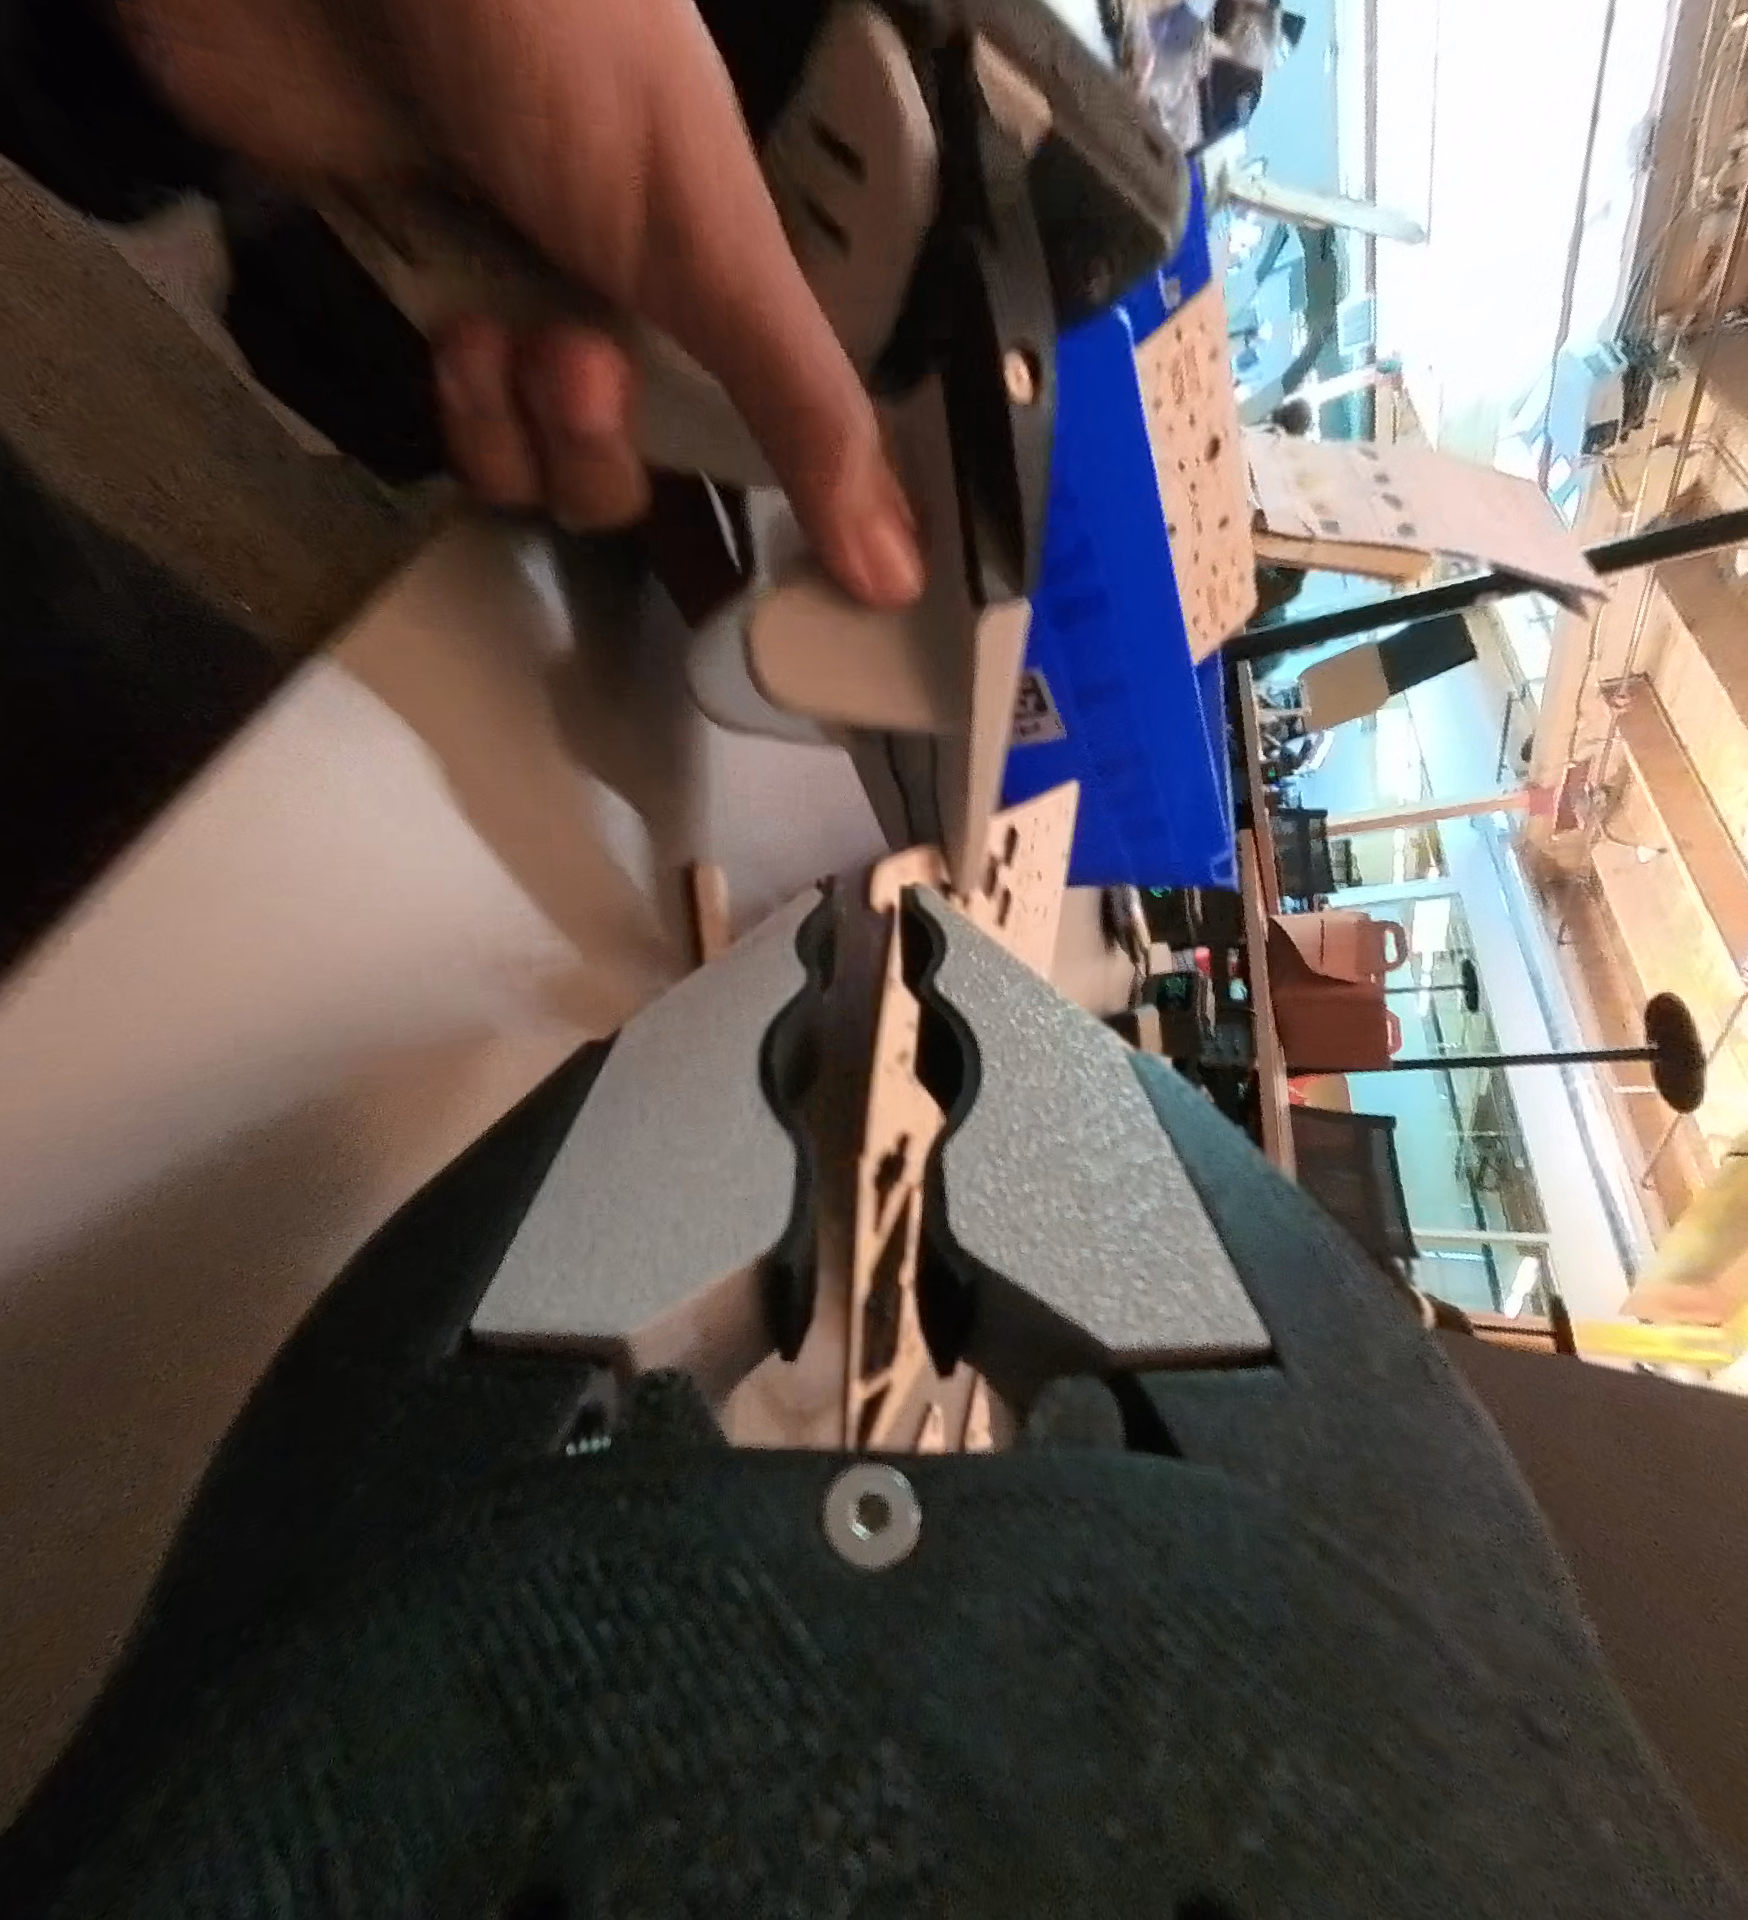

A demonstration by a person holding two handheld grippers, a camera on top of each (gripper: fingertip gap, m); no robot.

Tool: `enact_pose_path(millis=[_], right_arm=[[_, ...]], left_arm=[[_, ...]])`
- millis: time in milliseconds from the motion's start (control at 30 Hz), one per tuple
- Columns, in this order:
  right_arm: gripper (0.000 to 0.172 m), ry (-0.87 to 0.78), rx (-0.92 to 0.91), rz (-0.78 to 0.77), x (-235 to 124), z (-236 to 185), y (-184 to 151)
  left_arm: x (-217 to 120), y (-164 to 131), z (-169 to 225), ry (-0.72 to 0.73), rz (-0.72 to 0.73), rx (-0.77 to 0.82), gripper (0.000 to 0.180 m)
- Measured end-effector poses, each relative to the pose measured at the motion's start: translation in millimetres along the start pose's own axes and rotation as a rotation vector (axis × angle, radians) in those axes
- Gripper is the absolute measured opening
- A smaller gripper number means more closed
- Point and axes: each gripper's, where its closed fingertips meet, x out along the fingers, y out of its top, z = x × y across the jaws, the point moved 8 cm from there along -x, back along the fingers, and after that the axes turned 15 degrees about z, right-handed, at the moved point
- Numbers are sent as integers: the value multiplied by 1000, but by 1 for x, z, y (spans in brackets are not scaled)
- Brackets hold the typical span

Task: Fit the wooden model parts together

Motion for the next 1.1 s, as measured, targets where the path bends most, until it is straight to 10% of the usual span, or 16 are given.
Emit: enact_pose_path(millis=[1100], right_arm=[[6,83,266,-139,19,10,-32]], left_arm=[[1,-3,-3,70,-29,38,4]])
